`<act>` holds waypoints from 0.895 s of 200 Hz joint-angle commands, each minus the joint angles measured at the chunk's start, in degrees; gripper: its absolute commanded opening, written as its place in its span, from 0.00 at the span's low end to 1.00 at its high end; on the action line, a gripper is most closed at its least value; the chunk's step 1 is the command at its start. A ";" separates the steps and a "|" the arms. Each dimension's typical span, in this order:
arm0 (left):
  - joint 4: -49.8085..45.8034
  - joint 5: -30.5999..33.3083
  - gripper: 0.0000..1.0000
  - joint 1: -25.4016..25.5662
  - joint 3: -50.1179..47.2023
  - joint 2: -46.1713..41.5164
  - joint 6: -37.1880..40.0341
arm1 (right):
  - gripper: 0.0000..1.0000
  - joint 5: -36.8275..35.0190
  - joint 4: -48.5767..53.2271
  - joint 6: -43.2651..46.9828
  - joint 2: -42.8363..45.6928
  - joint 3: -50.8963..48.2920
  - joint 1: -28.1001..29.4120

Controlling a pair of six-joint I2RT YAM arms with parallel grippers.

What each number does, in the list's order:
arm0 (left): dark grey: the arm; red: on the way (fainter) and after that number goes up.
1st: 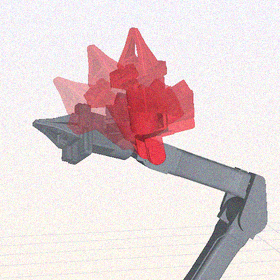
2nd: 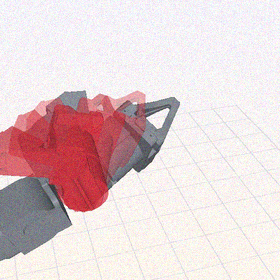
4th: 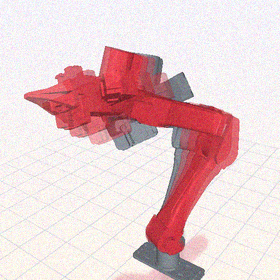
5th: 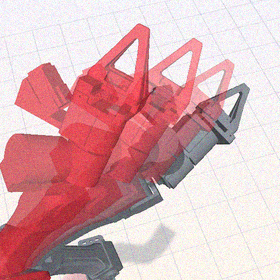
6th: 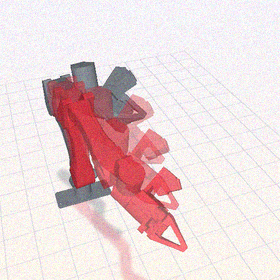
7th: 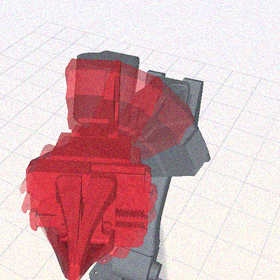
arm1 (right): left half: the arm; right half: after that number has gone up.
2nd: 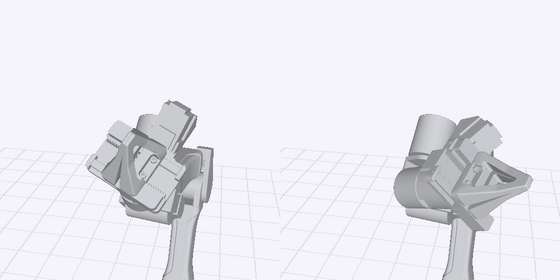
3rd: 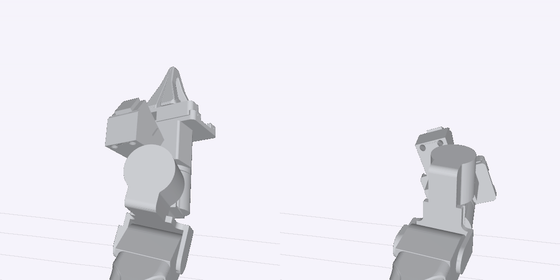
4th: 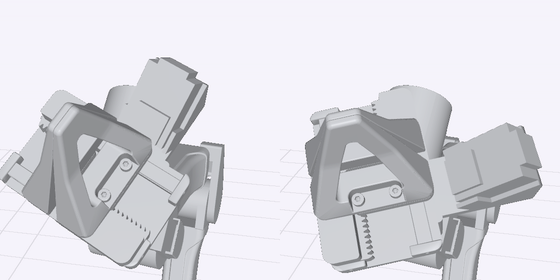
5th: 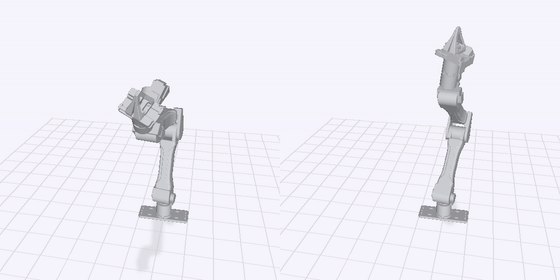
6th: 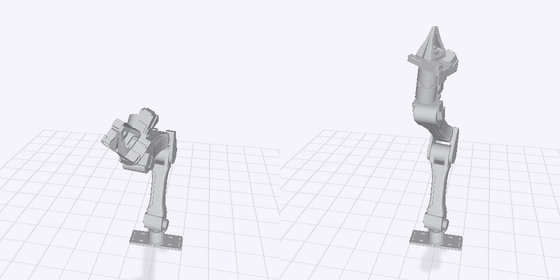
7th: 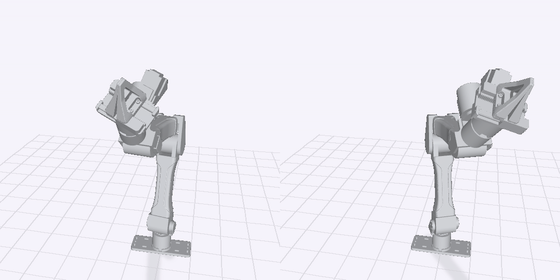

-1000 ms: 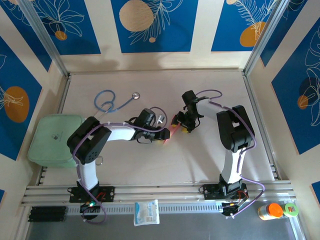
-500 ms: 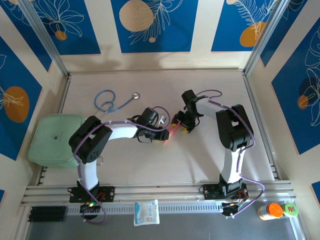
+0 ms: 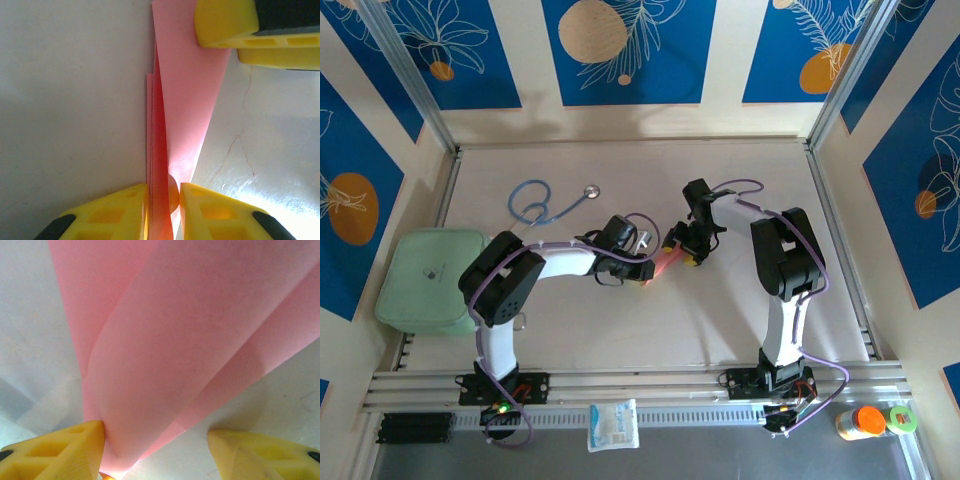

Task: Fold a paper plane with a square sheet of paper (pick it up from the middle)
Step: Fold the wing for the fifth time at the center of the table.

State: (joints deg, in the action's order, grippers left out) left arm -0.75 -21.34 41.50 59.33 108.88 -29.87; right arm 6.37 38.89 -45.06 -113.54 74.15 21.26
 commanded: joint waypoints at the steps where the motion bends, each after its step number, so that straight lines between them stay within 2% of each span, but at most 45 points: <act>1: -1.94 -0.14 0.24 0.54 0.60 1.94 0.87 | 0.62 -4.67 -3.85 0.01 -8.30 -3.16 0.82; 179: -7.01 3.65 0.21 0.46 4.13 2.27 0.42 | 0.54 -8.57 -3.69 -1.83 -9.33 -4.25 0.93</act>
State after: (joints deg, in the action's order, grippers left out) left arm -5.52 -20.38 41.56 62.43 109.80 -29.87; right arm 4.73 40.10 -46.61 -114.21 74.50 21.32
